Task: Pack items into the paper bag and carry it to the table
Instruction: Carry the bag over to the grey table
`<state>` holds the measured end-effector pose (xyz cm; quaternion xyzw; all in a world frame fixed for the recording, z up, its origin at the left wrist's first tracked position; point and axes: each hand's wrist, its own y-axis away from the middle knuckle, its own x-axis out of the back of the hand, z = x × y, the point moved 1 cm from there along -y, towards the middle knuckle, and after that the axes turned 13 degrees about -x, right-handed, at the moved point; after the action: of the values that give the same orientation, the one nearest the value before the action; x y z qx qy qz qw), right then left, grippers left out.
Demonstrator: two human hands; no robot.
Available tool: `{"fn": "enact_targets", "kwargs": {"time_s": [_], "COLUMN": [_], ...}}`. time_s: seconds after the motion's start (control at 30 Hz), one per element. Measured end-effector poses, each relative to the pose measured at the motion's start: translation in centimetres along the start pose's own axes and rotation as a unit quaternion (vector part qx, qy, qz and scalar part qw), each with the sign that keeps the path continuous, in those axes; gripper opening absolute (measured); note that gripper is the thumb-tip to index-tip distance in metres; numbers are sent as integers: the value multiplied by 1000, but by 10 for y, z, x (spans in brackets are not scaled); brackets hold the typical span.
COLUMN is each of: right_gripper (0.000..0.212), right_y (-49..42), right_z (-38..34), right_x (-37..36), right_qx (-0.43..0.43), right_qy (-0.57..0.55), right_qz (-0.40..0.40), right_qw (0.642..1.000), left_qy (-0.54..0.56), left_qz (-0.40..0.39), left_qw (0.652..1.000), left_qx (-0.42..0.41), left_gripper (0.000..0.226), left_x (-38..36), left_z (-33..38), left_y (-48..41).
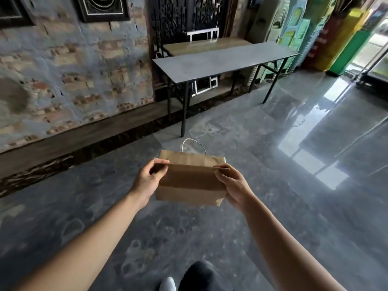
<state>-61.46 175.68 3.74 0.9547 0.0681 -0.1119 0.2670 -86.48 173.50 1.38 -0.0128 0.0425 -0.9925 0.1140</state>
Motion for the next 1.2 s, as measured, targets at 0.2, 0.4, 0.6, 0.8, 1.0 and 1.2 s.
{"fn": "enact_targets", "kwargs": {"time_s": [0.2,0.4,0.6,0.8,1.0,1.2], "right_gripper": [13,18,20,12,10,10], "right_y": [-94,-303,-458,-620,-802,-943], "right_z": [-46,-160,-276,-360,-424,-480], "right_x": [3,16,11,7,-3,-17], "right_qx": [-13,-16,-17,5,33,19], "right_qy": [-2,-1,42,87,165,241], "right_qz": [-8,-12,-16,-11,12,15], "right_qw": [1000,1000,999,996,986,970], "left_qy": [-16,-21,-46,-46,-15,-22], "left_qz": [-3,14,33,39,84,129], "left_qw": [1000,1000,998,998,996,991], "left_qx": [19,7,3,-9,2,30], "left_gripper": [18,14,6,15,25,30], "left_x": [-22,-73,-97,-110,-121,-126], "left_z": [-18,-39,-38,-62,-113,-150], "left_y": [-105,-332,-508,-674,-842,-965]}}
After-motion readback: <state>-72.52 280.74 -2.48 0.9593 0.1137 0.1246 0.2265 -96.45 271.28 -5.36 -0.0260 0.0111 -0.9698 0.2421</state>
